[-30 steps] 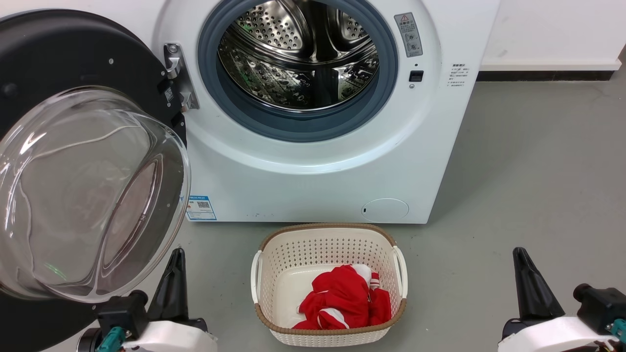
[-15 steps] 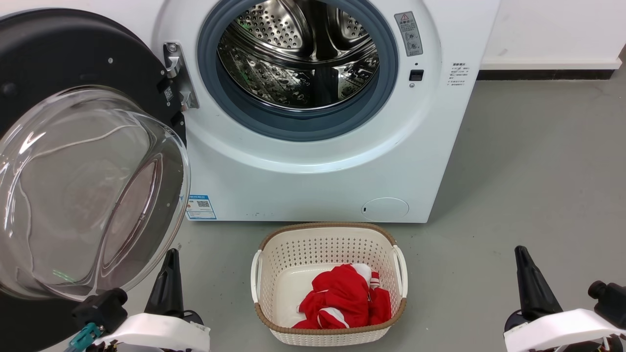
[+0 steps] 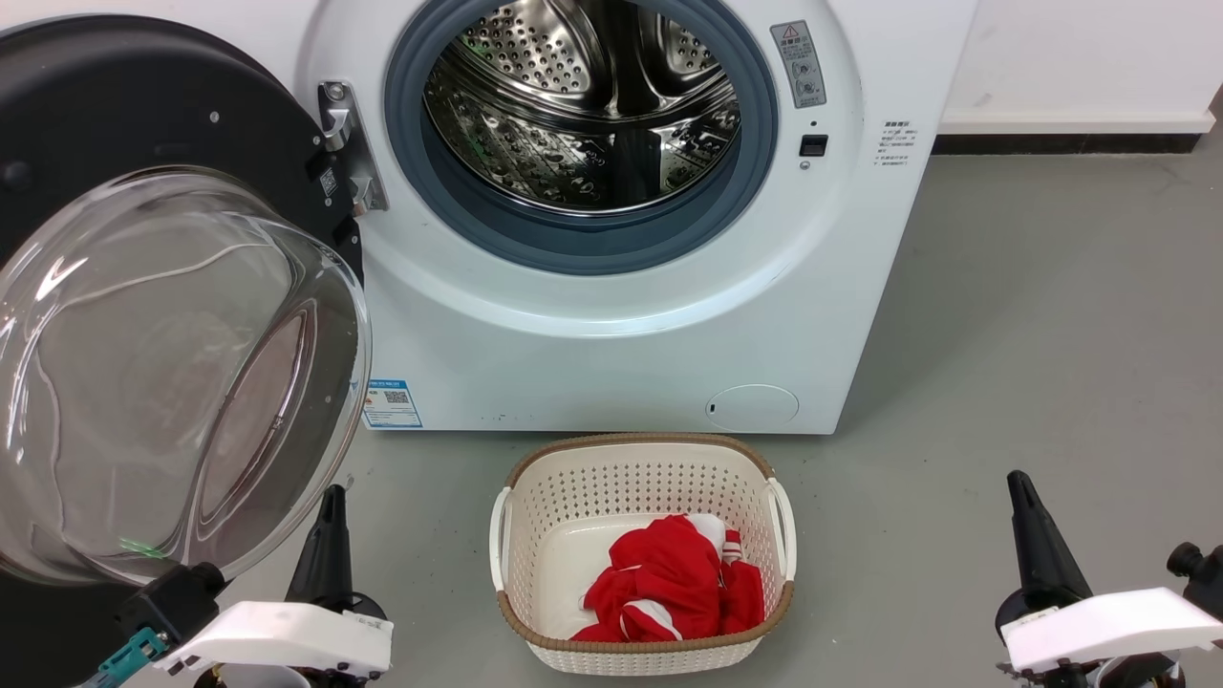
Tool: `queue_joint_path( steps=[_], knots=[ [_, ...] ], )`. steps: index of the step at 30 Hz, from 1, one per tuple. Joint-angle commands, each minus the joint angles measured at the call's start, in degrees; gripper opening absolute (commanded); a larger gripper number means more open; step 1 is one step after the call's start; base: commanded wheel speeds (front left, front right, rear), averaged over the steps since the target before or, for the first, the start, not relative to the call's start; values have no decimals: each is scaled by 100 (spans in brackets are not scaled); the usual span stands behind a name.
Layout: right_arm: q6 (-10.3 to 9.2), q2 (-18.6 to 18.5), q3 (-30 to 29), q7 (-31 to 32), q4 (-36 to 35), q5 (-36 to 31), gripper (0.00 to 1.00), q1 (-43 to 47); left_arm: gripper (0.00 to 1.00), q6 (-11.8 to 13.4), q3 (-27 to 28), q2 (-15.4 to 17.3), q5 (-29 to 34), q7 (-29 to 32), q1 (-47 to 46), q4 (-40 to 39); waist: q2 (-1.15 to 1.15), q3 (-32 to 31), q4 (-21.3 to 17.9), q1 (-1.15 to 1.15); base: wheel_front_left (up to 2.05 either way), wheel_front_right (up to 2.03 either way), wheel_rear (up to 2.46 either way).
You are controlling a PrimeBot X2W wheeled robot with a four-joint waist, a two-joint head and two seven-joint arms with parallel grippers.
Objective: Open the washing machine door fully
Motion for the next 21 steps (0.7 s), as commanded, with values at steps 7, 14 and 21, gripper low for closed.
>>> queue_joint_path(
  steps=[7, 14, 21],
  knots=[
    [0, -48, -40, 137, 56, 825, 0, -257, 0, -66, 82, 7, -830, 194, -238, 29, 0, 8, -4, 0, 0, 0, 0],
    [0, -50, -57, 226, 125, 1326, 0, -330, 0, -92, 117, 4, -1335, 319, -292, 81, 0, 15, -7, 0, 0, 0, 0],
    [0, -51, -77, 320, 208, 1845, 0, -390, 0, -110, 160, 0, -1870, 455, -334, 141, 0, 22, -10, 0, 0, 0, 0]
  ],
)
